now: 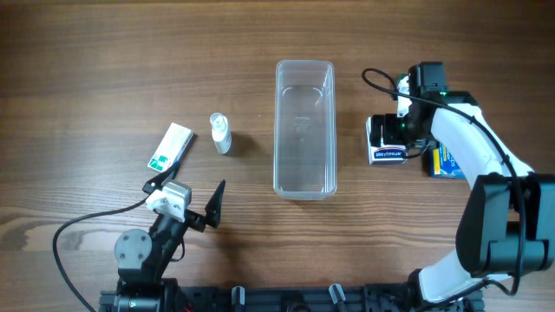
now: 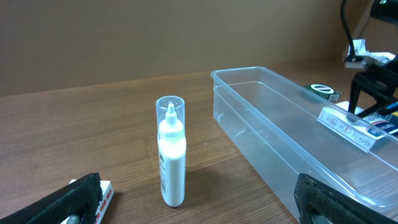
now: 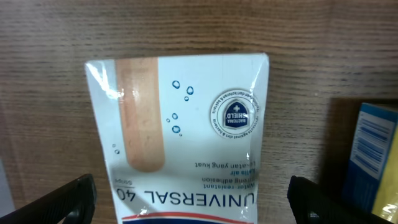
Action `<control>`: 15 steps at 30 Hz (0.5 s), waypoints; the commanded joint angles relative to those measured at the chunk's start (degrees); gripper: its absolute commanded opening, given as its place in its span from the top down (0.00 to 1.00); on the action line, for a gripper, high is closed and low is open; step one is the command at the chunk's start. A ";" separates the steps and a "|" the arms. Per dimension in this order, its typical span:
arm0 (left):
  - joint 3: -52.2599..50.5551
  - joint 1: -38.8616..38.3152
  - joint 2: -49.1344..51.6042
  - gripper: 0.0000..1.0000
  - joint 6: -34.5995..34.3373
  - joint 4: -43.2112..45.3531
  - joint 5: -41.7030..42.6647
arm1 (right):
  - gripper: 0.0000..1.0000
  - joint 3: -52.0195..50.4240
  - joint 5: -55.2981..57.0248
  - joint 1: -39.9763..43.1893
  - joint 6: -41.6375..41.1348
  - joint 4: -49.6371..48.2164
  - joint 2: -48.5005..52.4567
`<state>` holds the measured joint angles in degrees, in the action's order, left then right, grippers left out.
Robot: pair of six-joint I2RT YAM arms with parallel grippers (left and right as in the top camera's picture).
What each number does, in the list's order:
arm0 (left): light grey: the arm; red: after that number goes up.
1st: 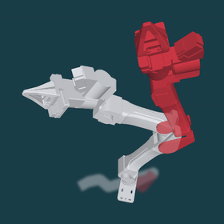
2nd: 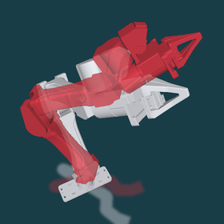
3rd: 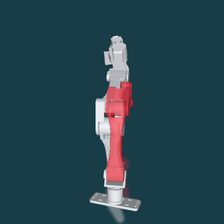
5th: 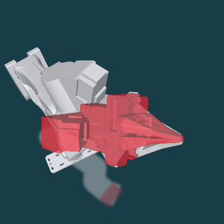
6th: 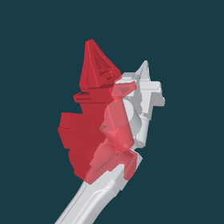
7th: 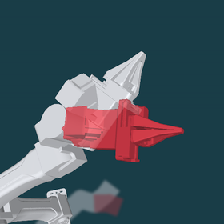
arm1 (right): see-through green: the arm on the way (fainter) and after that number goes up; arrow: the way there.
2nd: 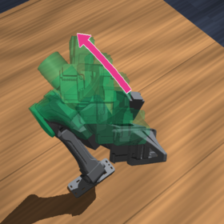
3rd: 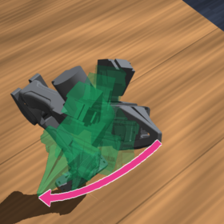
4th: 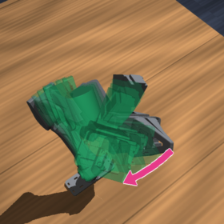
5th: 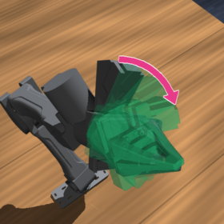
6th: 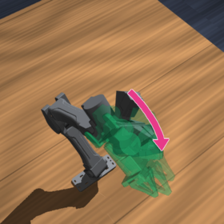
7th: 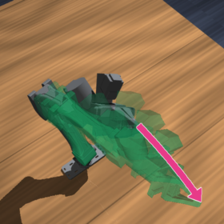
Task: Pack container
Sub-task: 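Lower the right gripper and grasp the white Hansaplast box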
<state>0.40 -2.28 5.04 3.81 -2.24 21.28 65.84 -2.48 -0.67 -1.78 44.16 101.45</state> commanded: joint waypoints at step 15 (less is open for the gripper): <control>-0.09 0.33 0.02 0.00 0.46 -0.37 -0.33 | 0.00 1.16 -1.81 -2.27 0.72 -0.90 5.14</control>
<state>0.40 -2.28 5.04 3.81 -2.24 21.28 65.84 -4.32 -1.69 -1.61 43.86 105.49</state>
